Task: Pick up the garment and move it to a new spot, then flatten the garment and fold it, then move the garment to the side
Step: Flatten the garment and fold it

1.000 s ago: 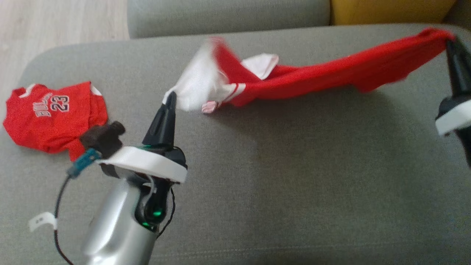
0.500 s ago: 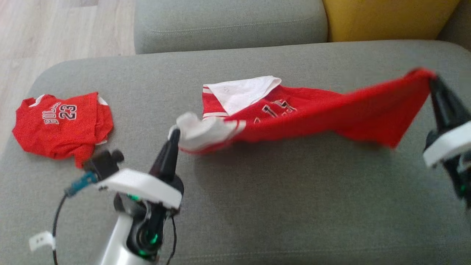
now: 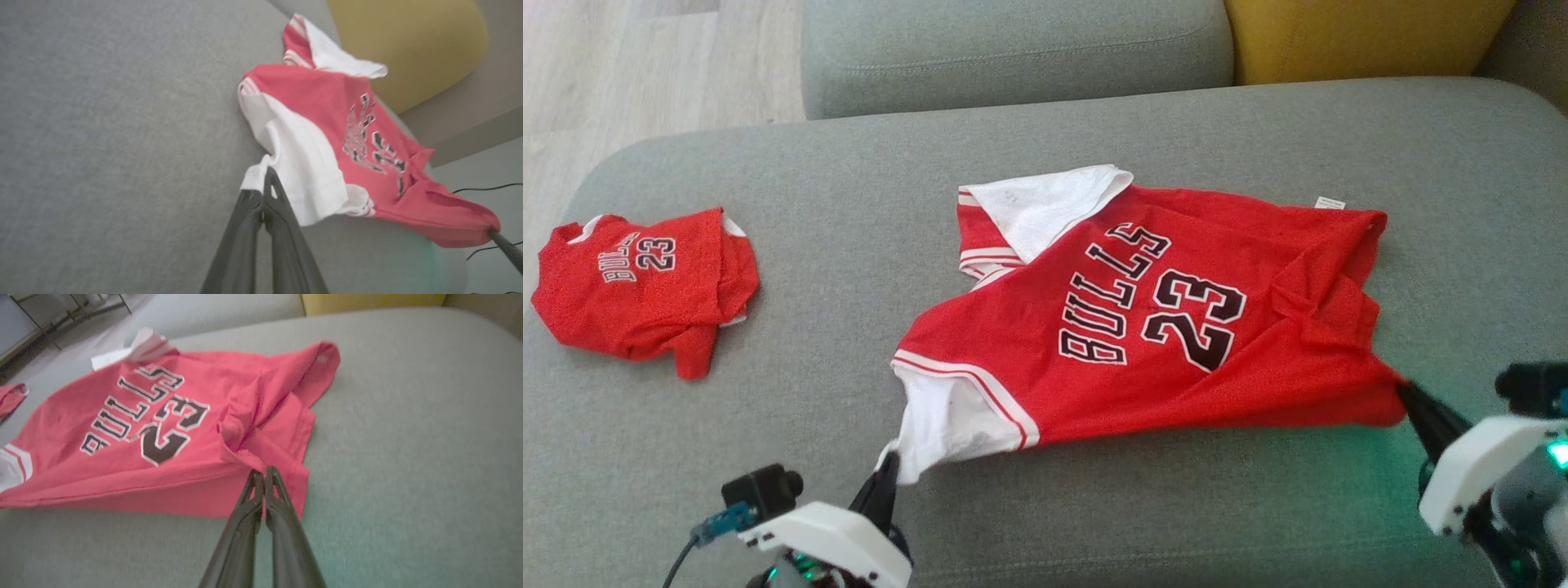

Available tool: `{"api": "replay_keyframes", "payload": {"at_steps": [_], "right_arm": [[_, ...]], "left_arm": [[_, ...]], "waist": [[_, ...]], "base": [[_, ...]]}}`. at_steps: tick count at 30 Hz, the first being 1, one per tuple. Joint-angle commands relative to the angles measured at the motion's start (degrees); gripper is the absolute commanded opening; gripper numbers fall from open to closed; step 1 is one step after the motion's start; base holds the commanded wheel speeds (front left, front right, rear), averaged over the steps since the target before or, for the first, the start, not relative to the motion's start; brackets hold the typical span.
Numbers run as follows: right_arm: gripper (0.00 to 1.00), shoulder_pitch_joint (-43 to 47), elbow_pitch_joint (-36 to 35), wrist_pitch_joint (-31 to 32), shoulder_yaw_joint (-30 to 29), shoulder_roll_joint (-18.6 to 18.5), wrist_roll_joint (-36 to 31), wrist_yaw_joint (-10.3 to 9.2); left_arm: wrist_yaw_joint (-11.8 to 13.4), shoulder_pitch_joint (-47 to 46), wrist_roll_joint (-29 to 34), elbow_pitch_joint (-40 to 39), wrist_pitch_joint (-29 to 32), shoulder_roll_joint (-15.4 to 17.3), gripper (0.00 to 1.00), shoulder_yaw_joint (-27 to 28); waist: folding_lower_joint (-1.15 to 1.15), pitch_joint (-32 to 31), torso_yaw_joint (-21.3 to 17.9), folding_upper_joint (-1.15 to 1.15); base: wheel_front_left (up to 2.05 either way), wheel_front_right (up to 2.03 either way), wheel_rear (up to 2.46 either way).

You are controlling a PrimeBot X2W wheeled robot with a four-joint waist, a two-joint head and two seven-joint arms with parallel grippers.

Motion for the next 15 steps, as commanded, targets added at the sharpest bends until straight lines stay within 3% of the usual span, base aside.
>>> {"api": "replay_keyframes", "payload": {"at_steps": [1,4,5,6,7,8,15], "right_arm": [[0.0,-0.6,-2.0,0.9,-0.2,-1.3,0.3,0.42],[0.0,1.0,-1.9,3.9,-2.0,-0.6,-0.2,0.42],[0.0,1.5,-1.6,5.2,-2.8,0.0,-0.1,0.42],[0.39,1.9,-1.6,6.3,-3.4,0.4,-0.4,0.42],[1.0,2.1,-1.8,7.2,-4.0,0.8,-0.8,0.42],[1.0,2.2,-2.3,7.5,-4.8,1.2,-1.2,0.42],[1.0,3.1,-7.6,8.8,-10.3,3.4,-4.2,0.42]], "left_arm": [[0.5,-2.0,0.9,-1.1,0.0,1.4,0.0,1.7],[1.3,-1.9,1.9,0.5,0.5,1.9,0.0,1.0],[1.4,-1.9,2.4,0.9,0.8,2.1,0.04,0.6],[1.6,-2.0,2.9,1.3,1.1,2.2,0.41,0.1],[1.7,-2.2,3.4,1.6,1.1,2.4,0.88,-0.3],[1.8,-2.4,3.7,1.8,1.0,2.4,1.0,-0.5],[3.5,-4.1,5.6,1.9,-2.9,2.4,1.0,0.1]], "waist": [[0.0,0.1,0.1,0.0],[0.0,0.2,0.4,0.0],[0.0,0.2,0.4,0.0],[0.0,0.2,0.5,0.0],[0.0,0.3,0.6,0.0],[0.0,0.3,0.7,0.0],[0.0,0.2,1.2,0.0]], "base": [[0.0,0.0,0.0],[0.0,0.0,0.0],[0.0,0.0,0.0],[0.0,0.0,0.0],[0.0,0.0,0.0],[0.0,0.0,0.0],[0.0,0.0,0.0]]}}
